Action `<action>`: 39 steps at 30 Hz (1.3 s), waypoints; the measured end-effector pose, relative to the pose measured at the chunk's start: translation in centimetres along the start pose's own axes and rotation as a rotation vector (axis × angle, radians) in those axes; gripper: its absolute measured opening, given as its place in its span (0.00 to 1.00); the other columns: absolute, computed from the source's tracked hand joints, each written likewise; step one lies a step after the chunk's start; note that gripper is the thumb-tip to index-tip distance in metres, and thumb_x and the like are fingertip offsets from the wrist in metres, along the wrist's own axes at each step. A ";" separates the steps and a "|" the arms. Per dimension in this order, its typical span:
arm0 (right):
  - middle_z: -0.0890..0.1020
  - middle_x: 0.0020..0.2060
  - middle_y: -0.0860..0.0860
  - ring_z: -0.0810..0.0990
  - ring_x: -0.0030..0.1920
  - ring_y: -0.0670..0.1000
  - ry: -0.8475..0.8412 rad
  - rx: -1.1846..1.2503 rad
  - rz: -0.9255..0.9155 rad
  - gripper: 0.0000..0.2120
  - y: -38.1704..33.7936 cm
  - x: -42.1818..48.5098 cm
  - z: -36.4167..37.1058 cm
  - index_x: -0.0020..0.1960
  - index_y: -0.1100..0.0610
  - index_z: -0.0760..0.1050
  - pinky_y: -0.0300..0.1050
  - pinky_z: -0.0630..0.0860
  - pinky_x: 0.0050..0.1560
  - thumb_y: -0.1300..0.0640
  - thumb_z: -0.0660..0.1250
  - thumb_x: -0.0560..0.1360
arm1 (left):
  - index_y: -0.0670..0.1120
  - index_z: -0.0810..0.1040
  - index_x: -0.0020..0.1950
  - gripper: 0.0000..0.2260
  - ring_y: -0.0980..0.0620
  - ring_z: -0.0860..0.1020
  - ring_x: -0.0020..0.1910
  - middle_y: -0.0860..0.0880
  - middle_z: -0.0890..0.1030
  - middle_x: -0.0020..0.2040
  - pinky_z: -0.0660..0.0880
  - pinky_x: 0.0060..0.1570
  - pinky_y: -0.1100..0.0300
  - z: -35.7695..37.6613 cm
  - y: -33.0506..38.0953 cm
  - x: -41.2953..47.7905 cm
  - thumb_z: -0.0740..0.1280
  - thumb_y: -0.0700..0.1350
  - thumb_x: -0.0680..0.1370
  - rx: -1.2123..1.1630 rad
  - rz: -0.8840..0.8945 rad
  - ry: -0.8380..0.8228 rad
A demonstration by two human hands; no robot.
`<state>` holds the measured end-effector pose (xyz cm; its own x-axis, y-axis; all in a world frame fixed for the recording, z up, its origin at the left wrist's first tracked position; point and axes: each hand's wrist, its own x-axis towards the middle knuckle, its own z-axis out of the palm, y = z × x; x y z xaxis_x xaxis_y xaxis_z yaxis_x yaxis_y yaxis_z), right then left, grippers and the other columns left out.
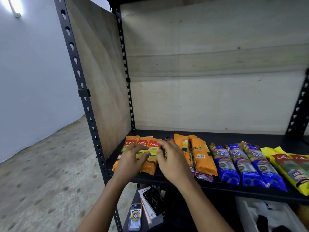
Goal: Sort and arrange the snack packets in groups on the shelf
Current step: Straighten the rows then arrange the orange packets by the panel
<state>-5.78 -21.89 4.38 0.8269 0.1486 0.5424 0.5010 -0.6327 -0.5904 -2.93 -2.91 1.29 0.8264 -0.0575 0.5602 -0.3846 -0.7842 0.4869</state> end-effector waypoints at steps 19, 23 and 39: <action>0.73 0.63 0.57 0.75 0.61 0.57 -0.234 -0.344 0.498 0.28 7.7 -0.6 -8.2 0.69 0.55 0.71 0.50 0.76 0.52 0.37 0.62 0.78 | 0.56 0.68 0.74 0.30 0.45 0.62 0.73 0.49 0.64 0.76 0.66 0.70 0.49 8.4 11.3 0.4 0.71 0.56 0.74 0.165 0.066 -0.302; 0.77 0.59 0.58 0.78 0.56 0.57 -0.282 -0.411 0.500 0.32 7.9 0.2 -8.3 0.70 0.59 0.66 0.46 0.70 0.42 0.41 0.69 0.74 | 0.54 0.71 0.73 0.28 0.46 0.64 0.72 0.48 0.67 0.75 0.67 0.68 0.52 8.3 11.2 0.8 0.72 0.54 0.74 0.191 0.048 -0.270; 0.81 0.50 0.46 0.80 0.41 0.43 -0.166 0.123 0.404 0.27 4.2 1.5 -6.5 0.72 0.47 0.66 0.42 0.78 0.40 0.52 0.70 0.75 | 0.50 0.81 0.60 0.11 0.61 0.79 0.34 0.56 0.82 0.42 0.71 0.26 0.68 1.5 8.4 1.0 0.68 0.45 0.78 -0.247 -0.264 0.277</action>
<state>-4.11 -29.30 6.54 0.9870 0.0343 0.1570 0.1482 -0.5718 -0.8069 -4.67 -10.48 4.92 0.7809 0.3186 0.5374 -0.2901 -0.5768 0.7636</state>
